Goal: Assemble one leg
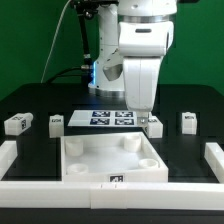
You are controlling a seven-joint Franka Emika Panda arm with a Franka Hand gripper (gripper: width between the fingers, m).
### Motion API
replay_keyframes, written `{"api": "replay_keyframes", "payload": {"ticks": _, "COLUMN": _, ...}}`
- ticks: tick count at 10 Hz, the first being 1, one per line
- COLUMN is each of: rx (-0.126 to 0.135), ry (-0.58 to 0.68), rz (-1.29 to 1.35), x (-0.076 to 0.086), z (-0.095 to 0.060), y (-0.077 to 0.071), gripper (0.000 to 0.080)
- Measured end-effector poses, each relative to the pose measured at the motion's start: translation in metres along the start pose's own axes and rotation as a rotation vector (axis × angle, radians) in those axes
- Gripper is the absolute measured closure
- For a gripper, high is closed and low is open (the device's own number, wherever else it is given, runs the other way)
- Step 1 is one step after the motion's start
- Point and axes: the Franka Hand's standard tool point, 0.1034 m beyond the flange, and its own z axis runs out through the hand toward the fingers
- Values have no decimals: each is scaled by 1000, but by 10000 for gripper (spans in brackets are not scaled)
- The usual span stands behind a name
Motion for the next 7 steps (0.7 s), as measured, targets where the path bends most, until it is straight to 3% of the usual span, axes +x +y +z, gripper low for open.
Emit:
{"api": "replay_keyframes", "payload": {"ticks": 3, "rx": 0, "ry": 0, "rz": 13, "x": 0, "z": 0, "y": 0, "gripper": 150}}
{"api": "replay_keyframes", "payload": {"ticks": 4, "rx": -19, "ry": 2, "rz": -39, "x": -2, "z": 1, "y": 2, "gripper": 150}}
{"api": "replay_keyframes", "payload": {"ticks": 5, "rx": -54, "ry": 7, "rz": -108, "x": -7, "z": 8, "y": -1, "gripper": 150}}
{"api": "replay_keyframes", "payload": {"ticks": 7, "rx": -97, "ry": 2, "rz": -246, "x": -19, "z": 27, "y": -20, "gripper": 150}}
